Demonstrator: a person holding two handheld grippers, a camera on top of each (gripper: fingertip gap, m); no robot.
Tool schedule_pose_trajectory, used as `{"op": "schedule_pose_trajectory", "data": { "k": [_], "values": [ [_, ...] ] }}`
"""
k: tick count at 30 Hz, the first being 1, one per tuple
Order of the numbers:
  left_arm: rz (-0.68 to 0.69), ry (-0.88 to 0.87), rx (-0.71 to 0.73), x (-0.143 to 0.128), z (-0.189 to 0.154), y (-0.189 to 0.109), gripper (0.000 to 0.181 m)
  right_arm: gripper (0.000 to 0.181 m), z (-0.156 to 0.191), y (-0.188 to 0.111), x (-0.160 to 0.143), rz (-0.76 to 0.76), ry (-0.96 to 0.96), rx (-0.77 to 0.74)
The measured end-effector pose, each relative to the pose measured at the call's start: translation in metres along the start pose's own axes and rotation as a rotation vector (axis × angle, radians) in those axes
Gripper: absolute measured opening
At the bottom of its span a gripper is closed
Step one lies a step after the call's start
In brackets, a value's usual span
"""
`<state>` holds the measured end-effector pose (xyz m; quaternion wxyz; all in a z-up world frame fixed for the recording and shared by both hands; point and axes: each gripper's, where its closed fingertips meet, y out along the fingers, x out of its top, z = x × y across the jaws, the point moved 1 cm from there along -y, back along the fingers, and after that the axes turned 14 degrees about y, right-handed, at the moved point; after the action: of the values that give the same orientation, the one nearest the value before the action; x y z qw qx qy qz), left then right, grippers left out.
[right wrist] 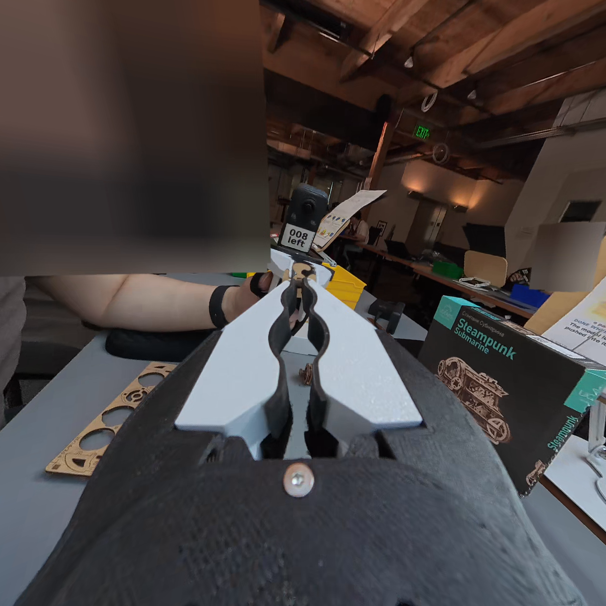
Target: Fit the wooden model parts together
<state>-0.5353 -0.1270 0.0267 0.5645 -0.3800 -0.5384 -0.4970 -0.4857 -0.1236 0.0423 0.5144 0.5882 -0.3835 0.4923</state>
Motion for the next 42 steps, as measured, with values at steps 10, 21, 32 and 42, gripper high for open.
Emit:
{"op": "schedule_pose_trajectory", "data": {
  "k": [10, 21, 32, 42],
  "values": [
    [0.041, 0.155, 0.054, 0.02, -0.016, 0.015, 0.006, 0.002, 0.017, 0.003, 0.013, -0.115, 0.146, 0.118],
    [0.063, 0.214, 0.052, 0.02, -0.025, 0.024, 0.004, 0.002, 0.017, 0.008, 0.003, -0.065, 0.173, 0.131],
    [0.085, 0.19, 0.053, 0.016, -0.023, 0.024, 0.001, 0.002, 0.012, 0.008, -0.001, -0.016, 0.143, 0.087],
    [0.099, 0.168, 0.056, 0.013, -0.021, 0.023, 0.0, 0.002, 0.01, 0.008, -0.004, 0.008, 0.131, 0.065]
  ]
}}
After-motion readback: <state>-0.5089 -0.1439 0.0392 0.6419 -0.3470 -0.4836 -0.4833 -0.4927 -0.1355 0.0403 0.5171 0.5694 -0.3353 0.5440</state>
